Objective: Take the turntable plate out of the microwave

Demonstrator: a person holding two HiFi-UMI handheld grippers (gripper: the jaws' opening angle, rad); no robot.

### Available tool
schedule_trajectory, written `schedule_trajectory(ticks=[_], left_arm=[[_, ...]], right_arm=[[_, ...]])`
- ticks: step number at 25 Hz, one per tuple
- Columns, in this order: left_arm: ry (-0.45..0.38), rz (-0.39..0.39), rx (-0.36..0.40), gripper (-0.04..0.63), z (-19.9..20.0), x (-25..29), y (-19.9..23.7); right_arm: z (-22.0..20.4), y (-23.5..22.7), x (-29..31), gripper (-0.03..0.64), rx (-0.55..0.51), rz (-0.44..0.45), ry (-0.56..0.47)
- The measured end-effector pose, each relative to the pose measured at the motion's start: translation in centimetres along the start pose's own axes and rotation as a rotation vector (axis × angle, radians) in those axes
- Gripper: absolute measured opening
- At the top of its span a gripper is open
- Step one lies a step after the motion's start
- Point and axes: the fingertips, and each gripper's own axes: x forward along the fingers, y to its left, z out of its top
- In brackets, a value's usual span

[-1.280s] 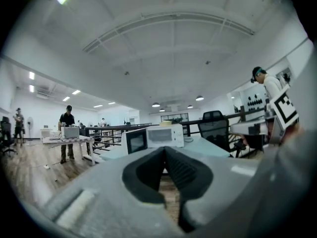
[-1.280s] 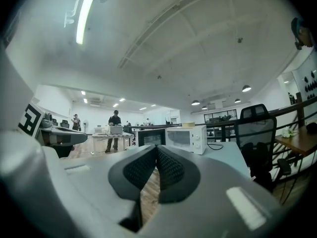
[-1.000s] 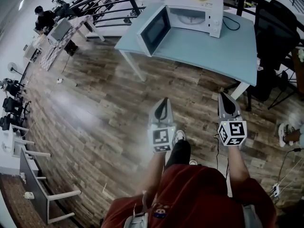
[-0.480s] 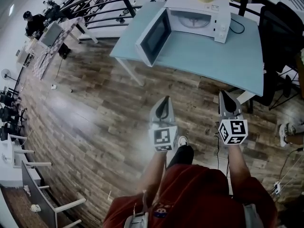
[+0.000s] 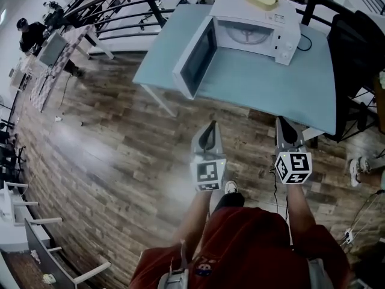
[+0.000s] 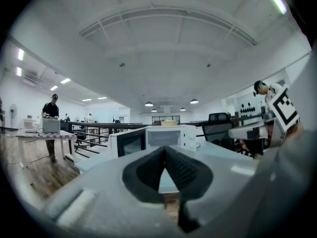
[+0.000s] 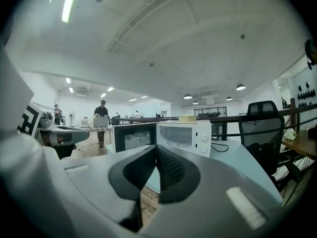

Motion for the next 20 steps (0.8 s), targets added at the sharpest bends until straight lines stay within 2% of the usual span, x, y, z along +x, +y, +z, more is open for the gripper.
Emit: schedule_trajectory(ticks=[11,18,20], left_arm=[[-0.023,-0.032,0.002,0.0,0.8,5.2,2.9],[0.007,-0.045,0.011,0.0,-0.2,11.4,3.4],[-0.009,-0.044,0.025,0.0,-0.1,13.3,3.5]], right_arm=[[1.4,-0.3,5.0,0.0,-0.009,-0.029,-0.019],[0.8,-3.7,10.2,0.0,0.022,-0.042,-0.029],[0.7,-4.8,11.7,0.0,0.025,-0.045,-0.031]])
